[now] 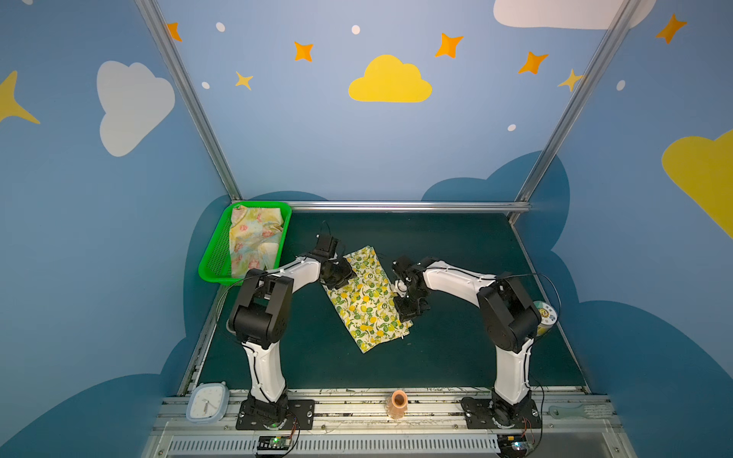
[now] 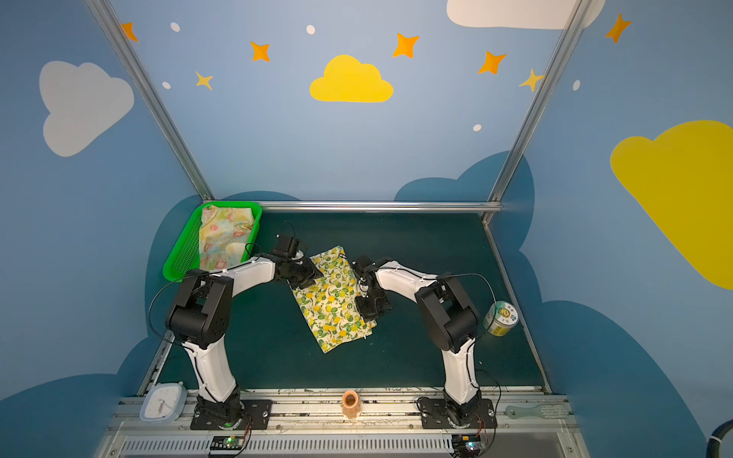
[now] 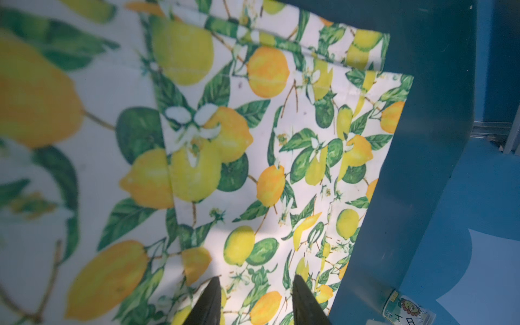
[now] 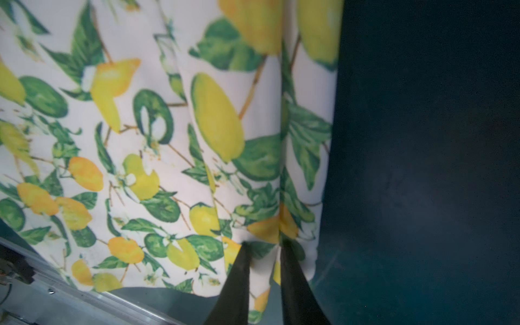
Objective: Fold and stack the skirts
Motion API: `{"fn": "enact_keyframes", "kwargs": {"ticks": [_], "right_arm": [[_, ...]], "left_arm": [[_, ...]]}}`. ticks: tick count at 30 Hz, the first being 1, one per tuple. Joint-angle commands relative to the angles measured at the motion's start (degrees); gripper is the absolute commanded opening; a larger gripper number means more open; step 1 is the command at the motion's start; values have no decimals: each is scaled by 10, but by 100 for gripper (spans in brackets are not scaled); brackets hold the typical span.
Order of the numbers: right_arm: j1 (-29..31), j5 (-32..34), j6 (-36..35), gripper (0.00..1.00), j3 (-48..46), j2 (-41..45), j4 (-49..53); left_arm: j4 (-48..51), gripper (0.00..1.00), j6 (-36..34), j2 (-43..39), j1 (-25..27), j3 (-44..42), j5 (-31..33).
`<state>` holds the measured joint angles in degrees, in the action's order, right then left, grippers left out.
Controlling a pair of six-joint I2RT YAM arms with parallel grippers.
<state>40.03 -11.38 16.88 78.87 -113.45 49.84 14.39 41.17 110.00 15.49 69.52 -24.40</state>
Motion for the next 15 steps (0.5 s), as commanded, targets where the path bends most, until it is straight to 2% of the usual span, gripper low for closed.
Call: {"fn": "enact_keyframes", "kwargs": {"ticks": [1, 5, 12, 15], "right_arm": [[-5, 13, -6, 26, 10, 0, 16], [-5, 0, -6, 27, 4, -1, 10], [-5, -26, -5, 3, 1, 3, -1], [-5, -29, -4, 0, 2, 5, -2]], "left_arm": [[8, 42, 0, -4, -1, 17, 1], [9, 42, 1, 2, -1, 24, -1], [11, 42, 2, 7, -1, 29, 0], [9, 42, 3, 9, -1, 28, -2]]}}
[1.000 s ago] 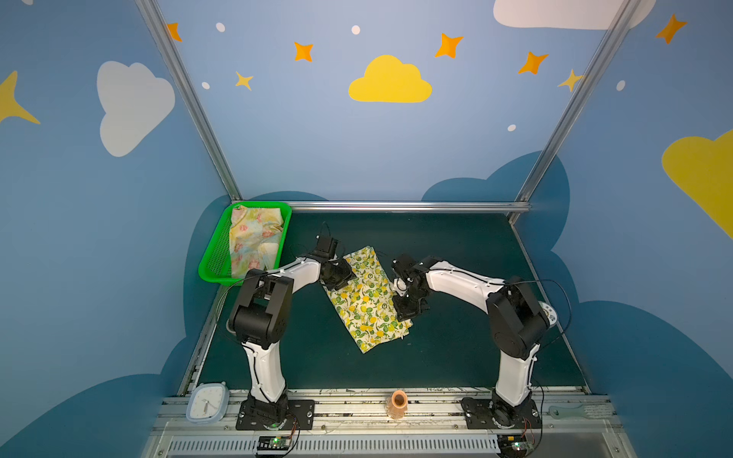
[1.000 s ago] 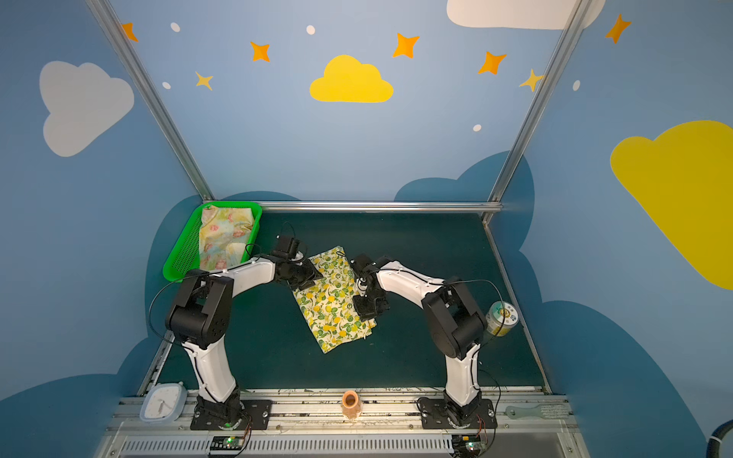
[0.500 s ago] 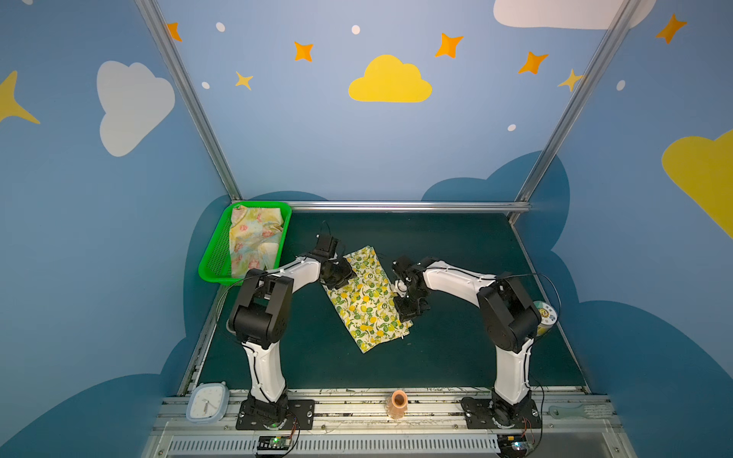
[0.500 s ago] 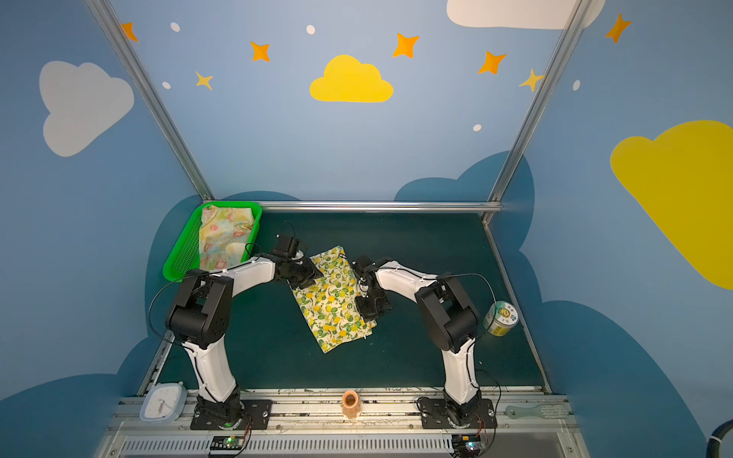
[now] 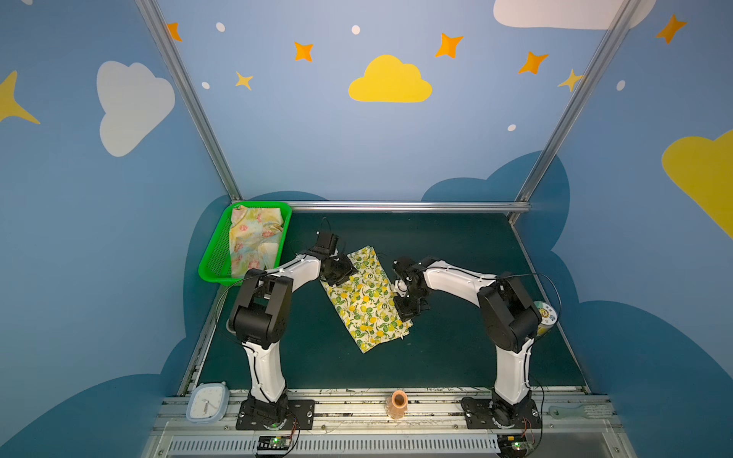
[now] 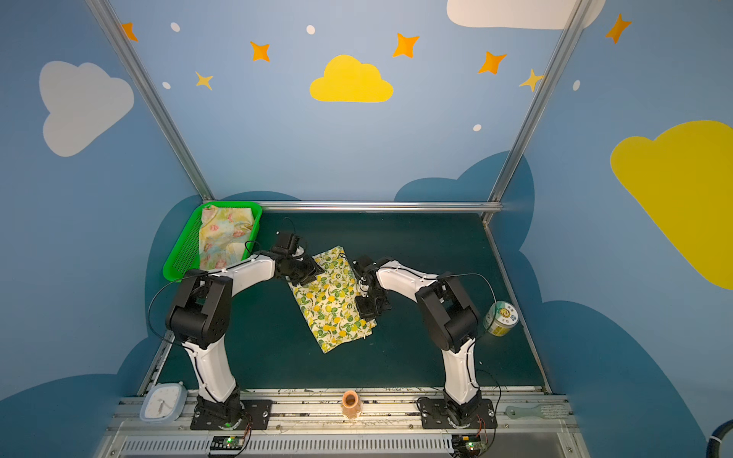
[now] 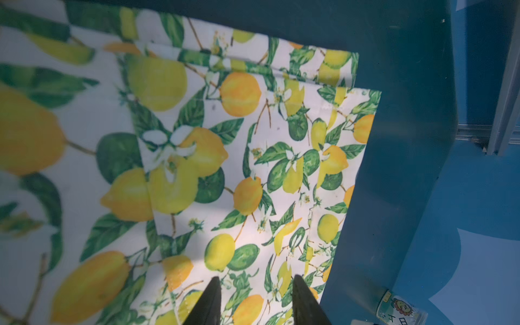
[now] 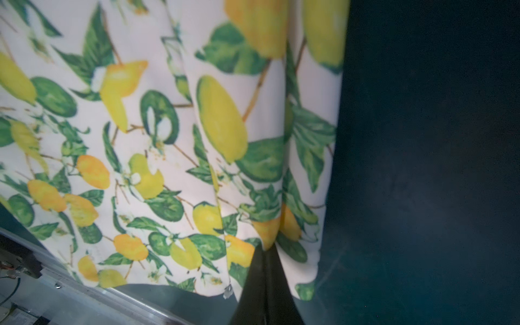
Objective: Fold and stack the skirts
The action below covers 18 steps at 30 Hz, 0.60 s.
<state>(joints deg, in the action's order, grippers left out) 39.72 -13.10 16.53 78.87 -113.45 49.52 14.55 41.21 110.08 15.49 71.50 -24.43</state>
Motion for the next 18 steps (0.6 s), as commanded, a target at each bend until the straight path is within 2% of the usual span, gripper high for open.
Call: {"fn": "enact_keyframes", "kwargs": {"ticks": [1, 18], "right_arm": [[-3, -11, -1, 0, 2, 7, 2], [-13, 43, -22, 0, 57, 28, 63]], "left_arm": [[8, 42, 3, 9, -1, 8, -2], [10, 42, -2, 9, -1, 5, -2]]}}
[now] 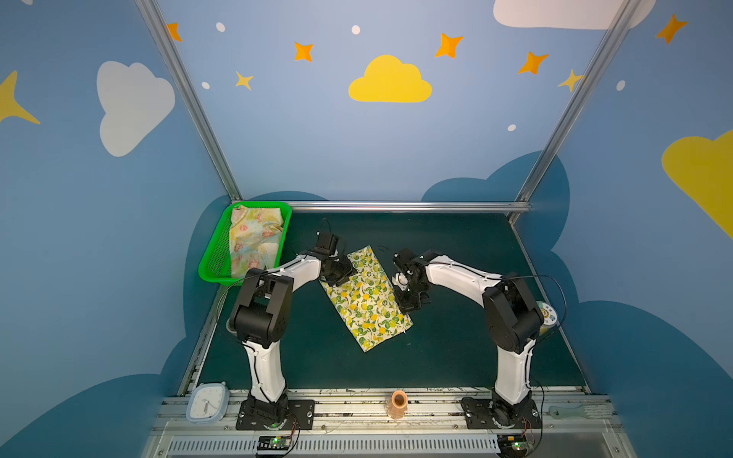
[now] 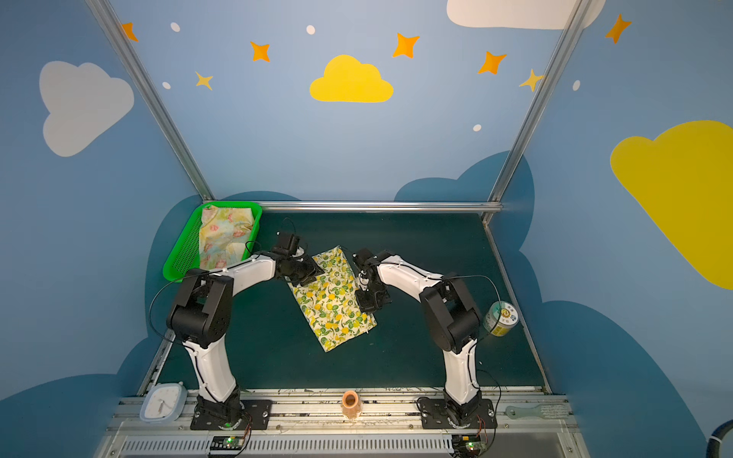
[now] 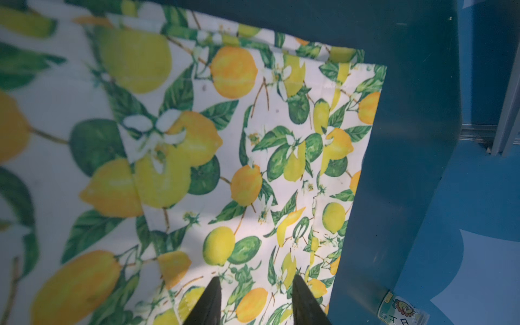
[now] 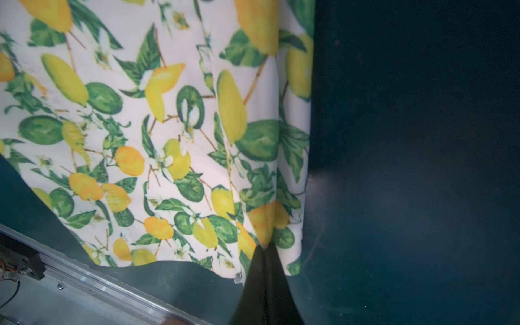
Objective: Fold and stack the skirts
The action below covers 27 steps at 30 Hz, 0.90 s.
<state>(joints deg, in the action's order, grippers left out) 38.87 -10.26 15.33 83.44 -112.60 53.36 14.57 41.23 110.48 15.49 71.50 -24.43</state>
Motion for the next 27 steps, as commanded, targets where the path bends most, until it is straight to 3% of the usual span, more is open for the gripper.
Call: {"fn": "enact_keyframes", "kwargs": {"ticks": [1, 27], "right_arm": [[-6, 15, -11, 0, 14, 18, 26], [-32, 38, -24, 0, 51, -43, 30]], "left_arm": [[10, 42, -1, 5, -1, 5, -2], [8, 42, -1, 12, 0, 4, -6]]}}
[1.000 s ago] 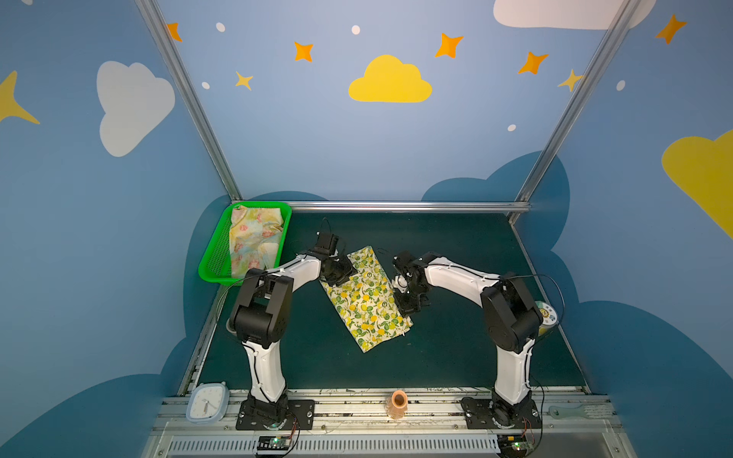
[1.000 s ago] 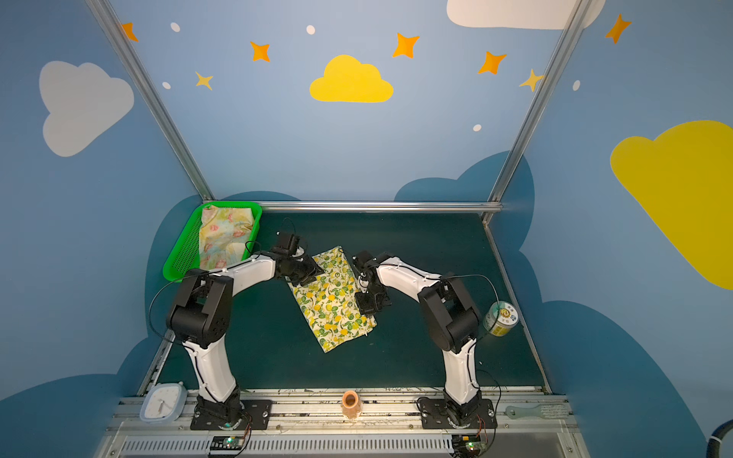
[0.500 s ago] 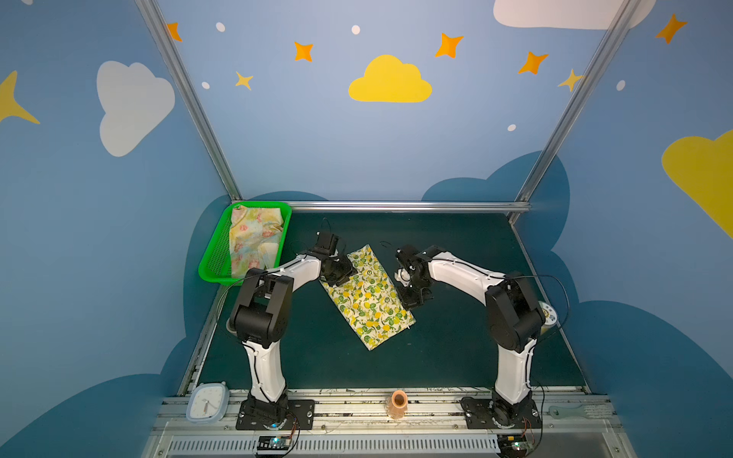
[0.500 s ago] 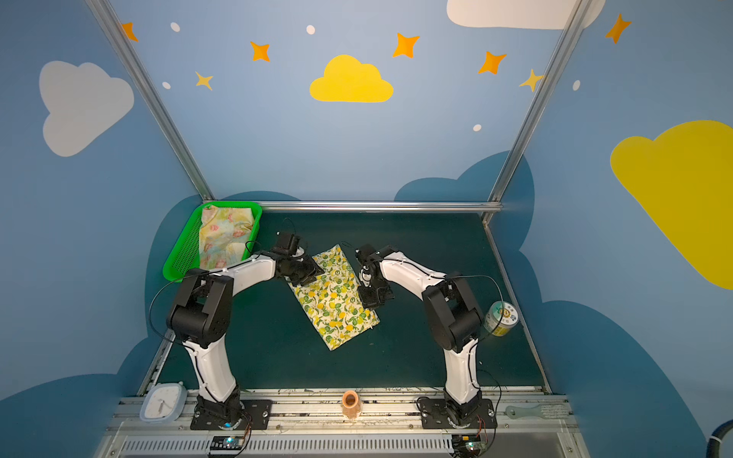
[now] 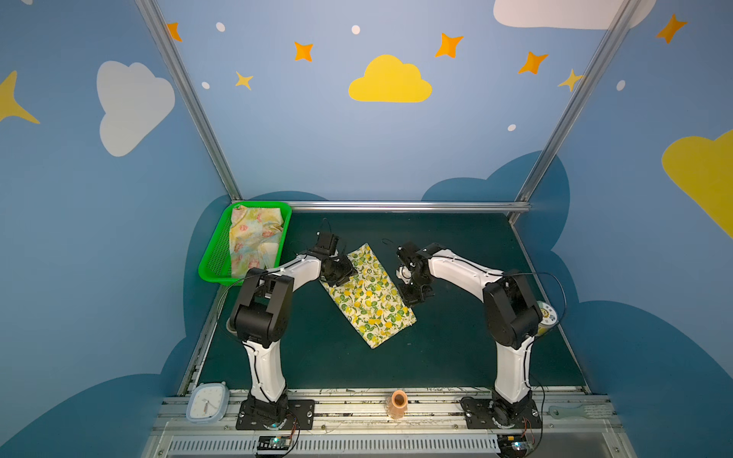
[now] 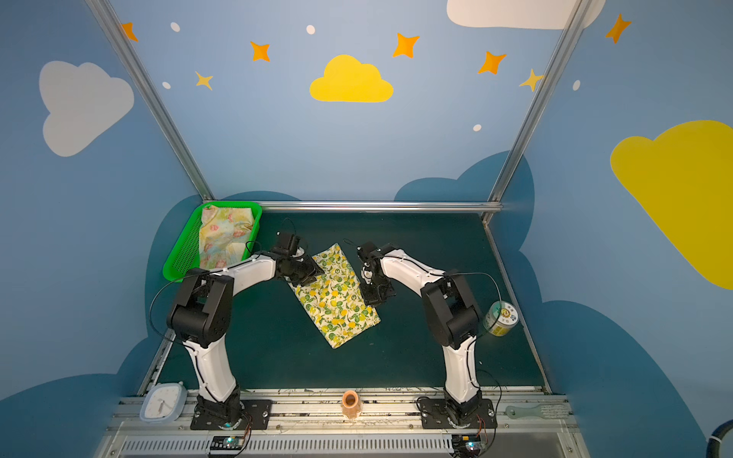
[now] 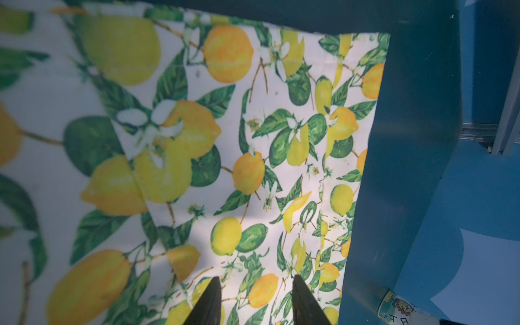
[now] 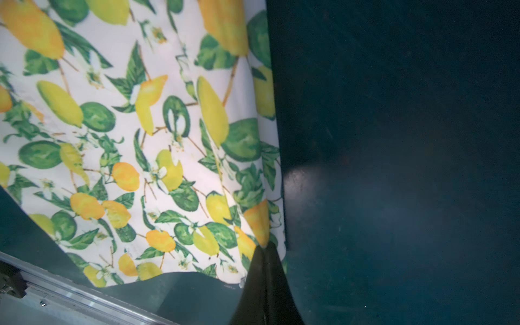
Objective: Fold and stack the skirts
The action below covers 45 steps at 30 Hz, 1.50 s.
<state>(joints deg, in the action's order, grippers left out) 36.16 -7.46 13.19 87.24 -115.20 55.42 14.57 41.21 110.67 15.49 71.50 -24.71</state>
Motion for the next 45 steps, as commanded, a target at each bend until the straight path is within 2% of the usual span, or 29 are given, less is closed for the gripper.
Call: {"fn": "enact_keyframes", "kwargs": {"ticks": [1, 7, 9, 12, 16, 19, 24, 31, 45], "right_arm": [[-5, 9, -3, 0, 13, -19, 7], [-7, 10, 0, 0, 13, -24, -3], [-7, 11, 2, 11, 10, -17, -2], [-5, 28, 10, 20, 3, 11, 4], [15, 51, 13, 21, -2, 56, 22], [27, 37, 18, 20, -12, 82, 30], [50, -8, 38, 0, -46, 102, -5], [57, -66, 82, 0, -81, 62, -82], [-4, -44, 95, 0, -32, -53, -80]], "left_arm": [[8, 42, -1, 10, 0, 4, -3], [10, 42, -3, 10, 0, 5, -3], [10, 42, -3, 9, -1, 5, -3], [18, 42, -11, 7, -3, 13, -2], [39, 40, -25, 6, -13, 28, 6], [52, 36, -32, 3, -21, 38, 6], [96, 30, -60, 25, -26, 76, 8], [95, 24, -59, 58, -29, 71, 23], [78, 15, -31, 97, -38, 45, 21]]}}
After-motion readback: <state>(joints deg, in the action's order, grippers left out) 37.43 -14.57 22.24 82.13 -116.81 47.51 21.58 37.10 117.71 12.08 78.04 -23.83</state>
